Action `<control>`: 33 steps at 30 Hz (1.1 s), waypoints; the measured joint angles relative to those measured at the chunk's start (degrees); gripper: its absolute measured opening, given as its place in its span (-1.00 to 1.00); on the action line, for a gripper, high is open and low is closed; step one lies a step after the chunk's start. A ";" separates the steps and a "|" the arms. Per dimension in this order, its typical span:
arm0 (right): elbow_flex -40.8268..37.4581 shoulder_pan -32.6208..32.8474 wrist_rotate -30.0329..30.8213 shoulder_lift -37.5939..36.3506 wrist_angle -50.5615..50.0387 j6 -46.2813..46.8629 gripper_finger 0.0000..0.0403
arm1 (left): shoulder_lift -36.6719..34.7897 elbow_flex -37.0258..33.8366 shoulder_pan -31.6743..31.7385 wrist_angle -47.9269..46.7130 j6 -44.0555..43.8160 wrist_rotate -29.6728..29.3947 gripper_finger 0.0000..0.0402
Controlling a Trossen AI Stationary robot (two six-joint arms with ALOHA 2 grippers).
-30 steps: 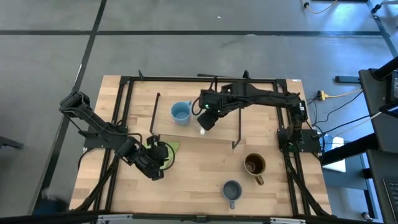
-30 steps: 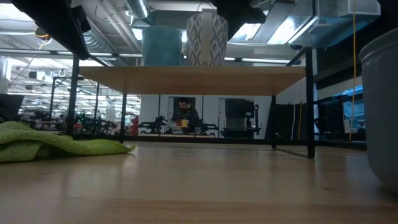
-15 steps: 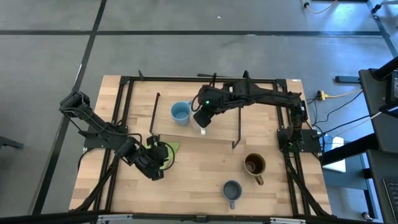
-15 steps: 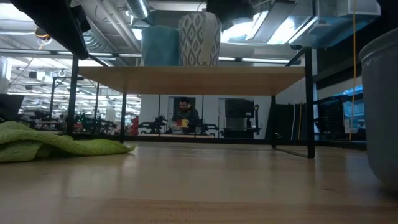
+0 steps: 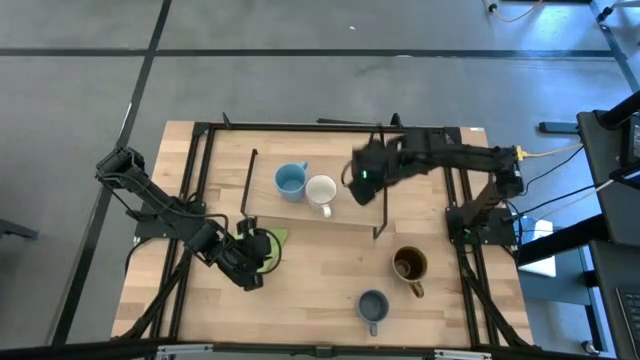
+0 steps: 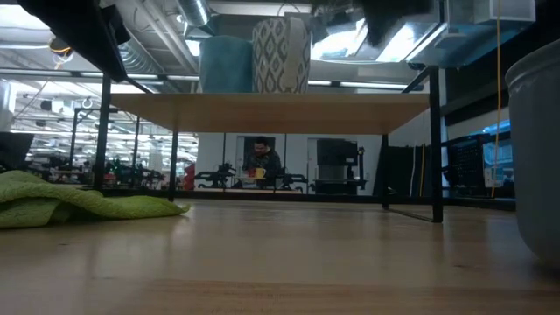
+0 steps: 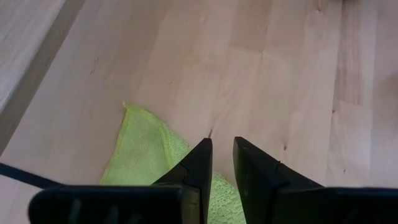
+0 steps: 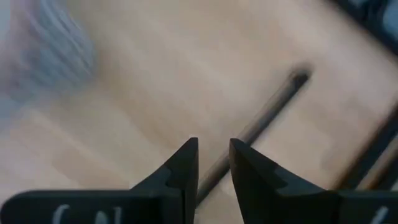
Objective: Stack small to large cups/mugs on shelf
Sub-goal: Put the green mug on the shelf
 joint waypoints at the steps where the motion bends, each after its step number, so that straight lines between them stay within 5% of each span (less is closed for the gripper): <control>1: -3.09 0.83 -0.64 -0.89 0.17 1.99 -0.54 | 0.00 0.00 -0.02 0.26 0.00 0.06 -0.70; 10: -24.40 11.07 -10.54 -10.81 0.56 20.20 -0.54 | 0.00 0.00 0.02 0.34 1.49 0.17 -0.70; 18: -31.36 23.09 -19.05 -13.81 0.61 30.83 -0.54 | 0.00 0.00 0.35 0.38 2.67 1.22 -0.70; 26: -37.14 29.99 -19.21 -13.75 9.38 37.79 -0.51 | 0.00 0.00 0.33 0.38 2.95 2.00 -0.70; 33: -43.82 33.25 -16.81 -13.66 13.99 45.53 -0.30 | 0.00 0.00 0.33 0.40 2.51 3.56 -0.70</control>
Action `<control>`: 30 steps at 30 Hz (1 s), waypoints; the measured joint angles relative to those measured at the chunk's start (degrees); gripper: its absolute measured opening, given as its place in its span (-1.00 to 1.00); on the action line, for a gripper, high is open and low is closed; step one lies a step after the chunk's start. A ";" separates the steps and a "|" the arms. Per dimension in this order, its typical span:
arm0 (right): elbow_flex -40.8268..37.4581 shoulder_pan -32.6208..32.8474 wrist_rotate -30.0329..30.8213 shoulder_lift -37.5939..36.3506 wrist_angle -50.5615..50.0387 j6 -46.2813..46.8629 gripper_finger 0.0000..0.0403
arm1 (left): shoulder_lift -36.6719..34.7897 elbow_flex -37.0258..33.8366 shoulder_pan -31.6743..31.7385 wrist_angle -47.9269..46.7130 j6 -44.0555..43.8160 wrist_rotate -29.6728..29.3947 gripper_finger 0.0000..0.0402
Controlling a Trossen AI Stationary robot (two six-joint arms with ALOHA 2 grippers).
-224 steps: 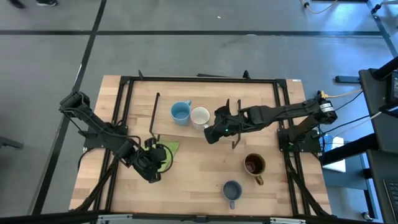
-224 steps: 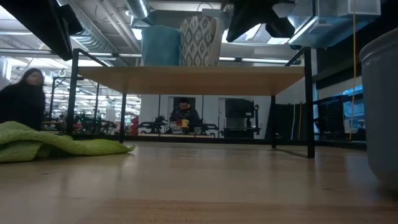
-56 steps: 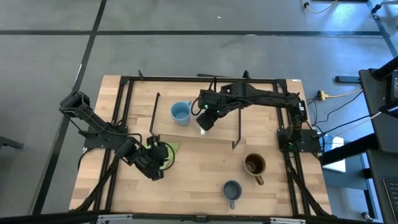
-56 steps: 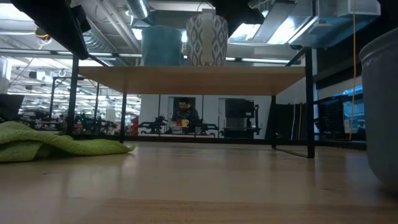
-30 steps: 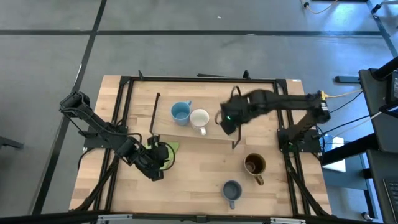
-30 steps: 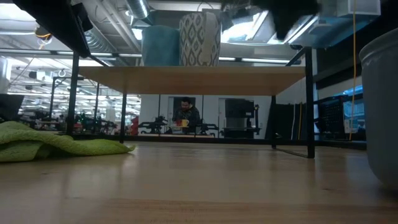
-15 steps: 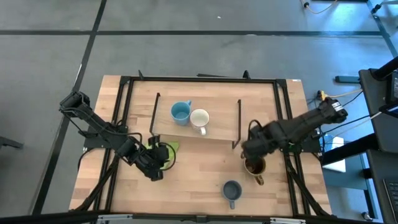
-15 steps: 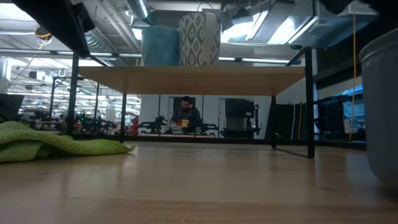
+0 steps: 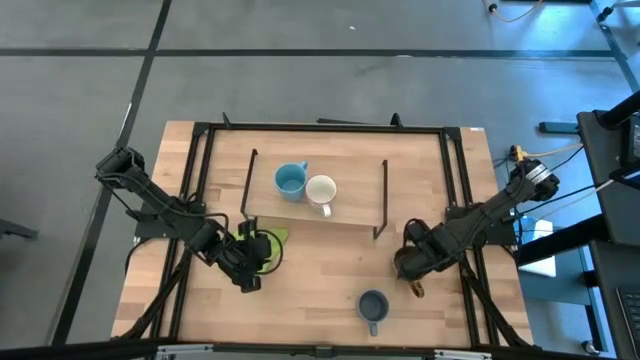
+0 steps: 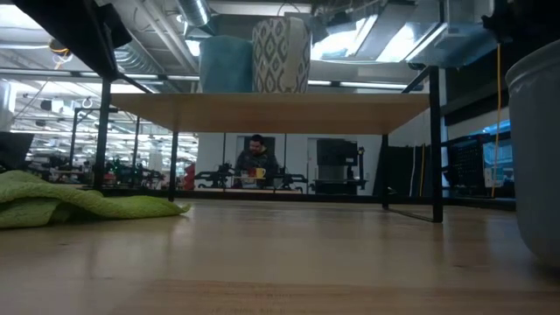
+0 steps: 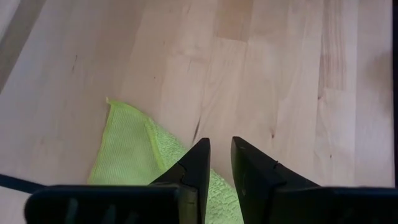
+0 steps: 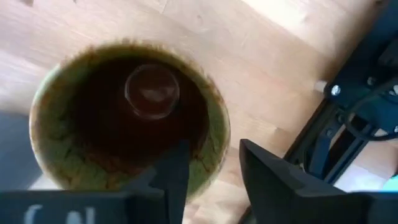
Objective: Stack small to large cups/mugs on shelf
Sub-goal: Put the green mug on the shelf
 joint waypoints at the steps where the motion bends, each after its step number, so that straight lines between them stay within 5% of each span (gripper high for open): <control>1: -0.12 0.19 0.55 -0.05 0.02 0.53 -0.27 | 0.00 0.00 0.00 0.00 0.00 0.26 -0.70; 12: -2.30 2.08 1.64 -0.35 1.37 3.84 -0.23 | 0.00 0.00 0.00 0.37 -1.26 0.53 -0.70; 30: -6.31 2.43 1.91 -0.52 6.63 6.37 -0.80 | 0.00 0.00 0.00 0.40 -1.46 0.53 -0.70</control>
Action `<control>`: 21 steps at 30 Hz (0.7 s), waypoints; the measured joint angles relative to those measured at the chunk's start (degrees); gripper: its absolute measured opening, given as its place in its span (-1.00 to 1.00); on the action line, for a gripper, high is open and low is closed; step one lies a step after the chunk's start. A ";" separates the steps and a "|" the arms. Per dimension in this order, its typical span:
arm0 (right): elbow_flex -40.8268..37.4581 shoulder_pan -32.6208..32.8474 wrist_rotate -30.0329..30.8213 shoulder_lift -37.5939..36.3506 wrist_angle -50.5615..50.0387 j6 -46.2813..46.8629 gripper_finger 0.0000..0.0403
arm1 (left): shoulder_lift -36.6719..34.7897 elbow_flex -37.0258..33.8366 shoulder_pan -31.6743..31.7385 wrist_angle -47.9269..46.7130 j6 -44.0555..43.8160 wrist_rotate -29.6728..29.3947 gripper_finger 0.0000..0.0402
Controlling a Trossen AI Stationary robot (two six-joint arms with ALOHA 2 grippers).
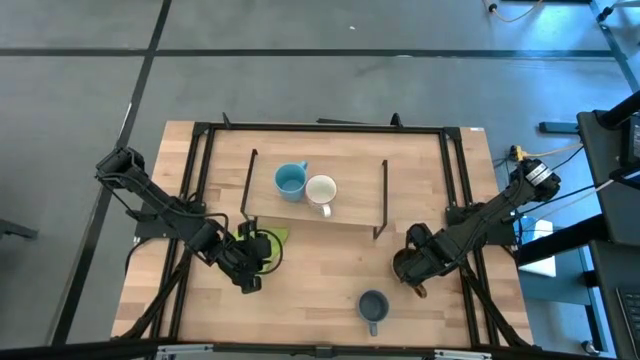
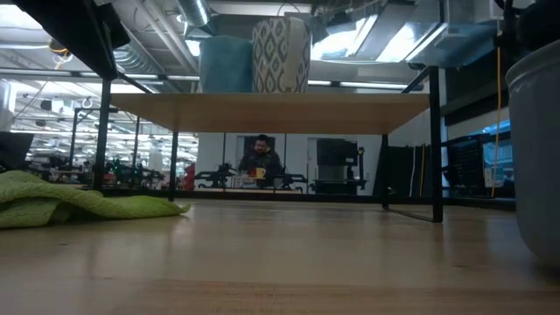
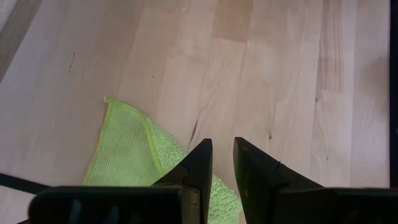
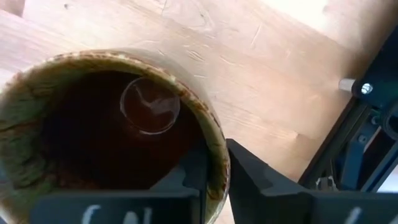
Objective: Stack small to large cups/mugs on shelf
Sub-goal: Put the green mug on the shelf
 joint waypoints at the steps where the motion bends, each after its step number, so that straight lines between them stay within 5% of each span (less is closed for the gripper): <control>1: 0.00 -0.02 0.00 0.00 0.01 -0.02 -0.80 | 0.00 0.00 0.00 -0.01 0.01 -0.01 -0.70; 21: 3.30 -0.08 -0.43 -2.56 1.15 0.31 -0.82 | 0.00 0.00 0.00 0.02 -0.03 -0.02 -0.70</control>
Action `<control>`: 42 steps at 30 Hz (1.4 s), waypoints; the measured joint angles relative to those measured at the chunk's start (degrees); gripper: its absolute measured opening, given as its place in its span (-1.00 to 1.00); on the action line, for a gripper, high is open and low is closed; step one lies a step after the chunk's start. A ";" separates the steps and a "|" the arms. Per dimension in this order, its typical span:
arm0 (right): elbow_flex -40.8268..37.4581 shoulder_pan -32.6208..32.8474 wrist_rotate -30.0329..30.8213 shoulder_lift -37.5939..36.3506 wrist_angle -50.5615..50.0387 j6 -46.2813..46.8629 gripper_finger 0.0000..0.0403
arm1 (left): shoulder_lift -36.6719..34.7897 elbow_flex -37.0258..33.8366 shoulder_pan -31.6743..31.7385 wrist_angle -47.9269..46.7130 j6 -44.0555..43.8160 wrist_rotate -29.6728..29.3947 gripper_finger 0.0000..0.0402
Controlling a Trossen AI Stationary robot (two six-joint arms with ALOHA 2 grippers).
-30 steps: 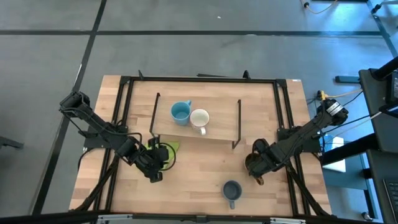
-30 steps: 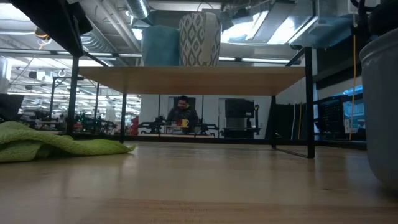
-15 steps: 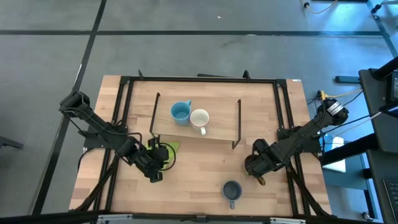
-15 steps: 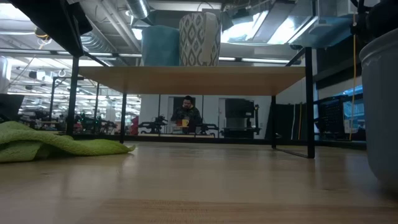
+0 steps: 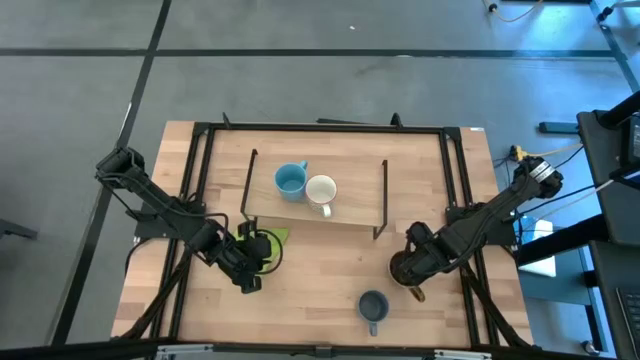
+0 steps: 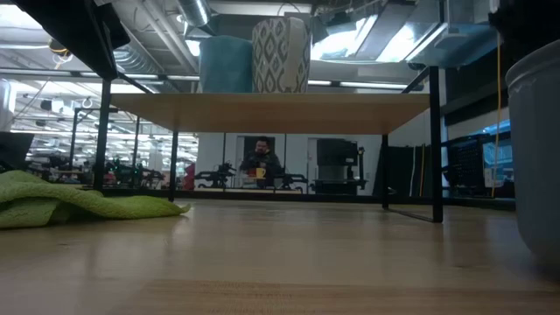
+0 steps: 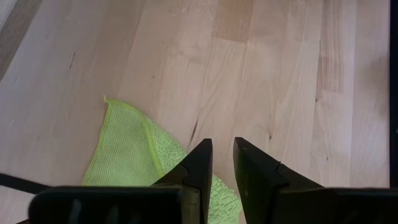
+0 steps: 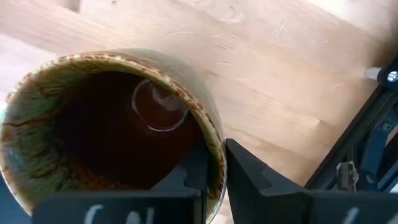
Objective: Stack small to large cups/mugs on shelf
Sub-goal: Put the green mug on the shelf
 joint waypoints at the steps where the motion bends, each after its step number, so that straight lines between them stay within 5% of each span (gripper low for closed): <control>1: 0.66 0.00 0.01 0.00 -0.39 -0.06 -0.82 | 0.00 0.00 0.00 0.00 0.00 0.00 -0.70; 16: 16.67 -2.72 5.90 0.03 -8.07 -2.61 -0.82 | 0.00 0.00 0.88 0.83 0.00 -0.01 -0.70; 34: 44.29 -18.12 11.78 13.88 -20.66 -27.48 -0.81 | 0.00 0.00 2.26 2.49 -0.10 2.08 -0.70; 42: 48.74 -23.97 12.79 14.95 -21.44 -34.00 -0.82 | 0.00 0.00 -0.04 2.41 -1.89 1.50 -0.70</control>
